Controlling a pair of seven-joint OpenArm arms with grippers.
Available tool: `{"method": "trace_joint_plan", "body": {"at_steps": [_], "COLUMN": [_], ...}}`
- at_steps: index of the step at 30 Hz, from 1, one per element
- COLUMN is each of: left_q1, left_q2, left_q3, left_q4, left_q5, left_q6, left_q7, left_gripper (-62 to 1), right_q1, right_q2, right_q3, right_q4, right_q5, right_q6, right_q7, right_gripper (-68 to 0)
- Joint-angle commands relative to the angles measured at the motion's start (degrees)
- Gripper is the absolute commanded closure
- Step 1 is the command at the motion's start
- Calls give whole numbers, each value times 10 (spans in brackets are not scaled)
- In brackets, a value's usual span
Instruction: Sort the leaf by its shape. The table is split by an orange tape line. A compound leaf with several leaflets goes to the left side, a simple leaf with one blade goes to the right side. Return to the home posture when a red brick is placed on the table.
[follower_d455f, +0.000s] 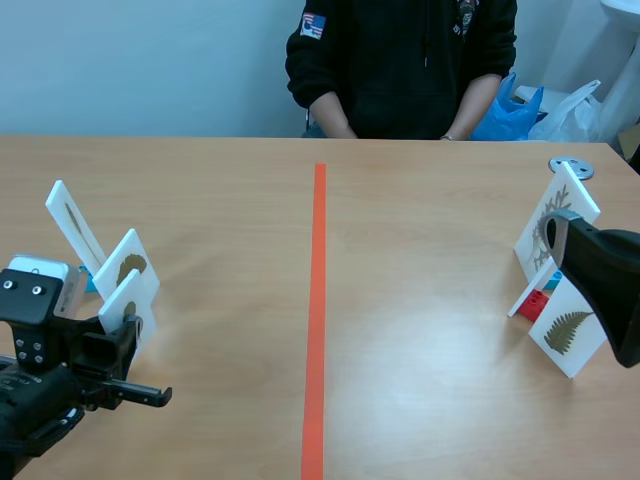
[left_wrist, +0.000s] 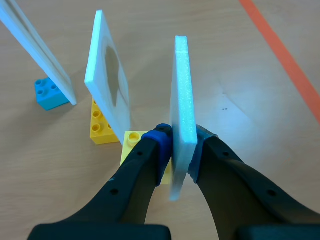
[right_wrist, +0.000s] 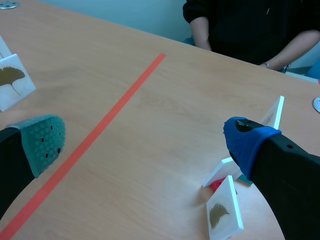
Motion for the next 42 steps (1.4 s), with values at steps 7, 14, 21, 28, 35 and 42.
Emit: {"method": "trace_joint_plan", "body": {"at_steps": [7, 14, 21, 28, 35, 42], "left_q1": [-67, -83, -81, -75, -42, 18], "left_q2": [3, 3, 3, 3, 2, -2], "left_q3": [-1, -2, -2, -2, -6, -18], "left_q4": [-94, -152, -160, -155, -90, 27], "left_q5": [-2, -6, -7, -57, -74, -75], "left_q6": [0, 0, 0, -2, -2, -2], "left_q7": [-43, -71, -97, -106, -121, -109], "left_gripper": [-43, -110, -333, -568, -623, -623], "right_q1": [5, 5, 5, 5, 5, 5], "right_q2": [3, 3, 3, 3, 3, 3], "right_q3": [1, 1, 1, 1, 1, 1], "right_q4": [4, 4, 4, 4, 4, 4], "right_q5": [8, 8, 8, 8, 8, 8], "right_q6": [0, 0, 0, 0, 0, 0], "right_q7": [6, 6, 4, 4, 4, 4], "right_gripper": [-679, -679, -679, -679, -679, -679]}}
